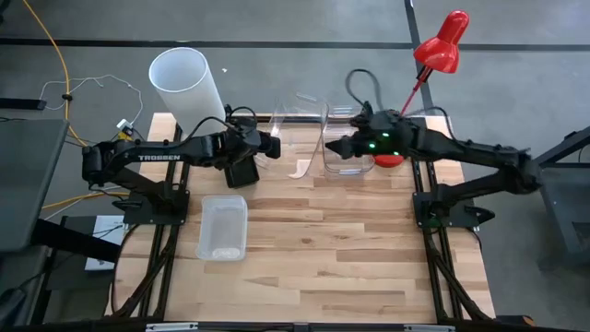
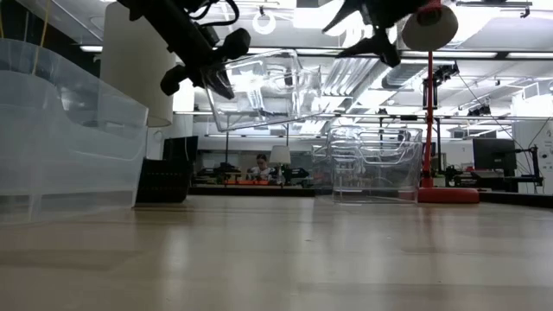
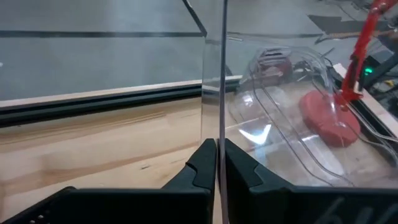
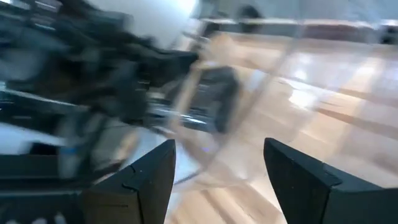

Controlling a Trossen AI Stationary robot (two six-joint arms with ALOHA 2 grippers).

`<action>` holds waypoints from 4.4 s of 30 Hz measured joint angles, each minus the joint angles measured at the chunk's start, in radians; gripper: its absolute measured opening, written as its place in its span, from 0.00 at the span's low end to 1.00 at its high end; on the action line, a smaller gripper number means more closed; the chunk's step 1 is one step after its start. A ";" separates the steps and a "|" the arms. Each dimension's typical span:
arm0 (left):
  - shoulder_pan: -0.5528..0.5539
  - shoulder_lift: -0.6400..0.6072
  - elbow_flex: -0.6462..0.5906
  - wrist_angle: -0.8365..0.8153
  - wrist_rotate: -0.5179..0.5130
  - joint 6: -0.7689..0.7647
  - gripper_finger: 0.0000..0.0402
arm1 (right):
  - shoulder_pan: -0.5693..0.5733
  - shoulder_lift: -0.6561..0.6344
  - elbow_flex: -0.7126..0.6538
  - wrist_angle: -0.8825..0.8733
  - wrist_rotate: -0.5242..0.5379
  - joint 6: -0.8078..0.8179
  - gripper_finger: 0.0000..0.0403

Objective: Stack baskets by color
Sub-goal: Stack the left transparent bin on the transparent bins

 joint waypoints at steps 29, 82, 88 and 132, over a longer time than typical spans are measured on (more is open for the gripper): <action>-0.030 0.001 0.000 0.028 -0.149 0.058 0.00 | 0.023 0.559 0.528 -0.486 0.430 0.159 0.42; -0.003 -0.424 0.001 0.621 0.368 0.355 0.47 | -0.186 0.111 0.527 -0.898 0.397 -0.168 0.00; -0.003 -0.419 0.001 0.609 0.368 0.354 0.47 | -0.225 0.081 0.527 -0.887 0.272 -0.241 0.00; -0.003 -0.397 0.000 0.588 0.419 0.274 0.47 | -0.495 0.196 0.306 -0.737 0.058 -0.233 0.00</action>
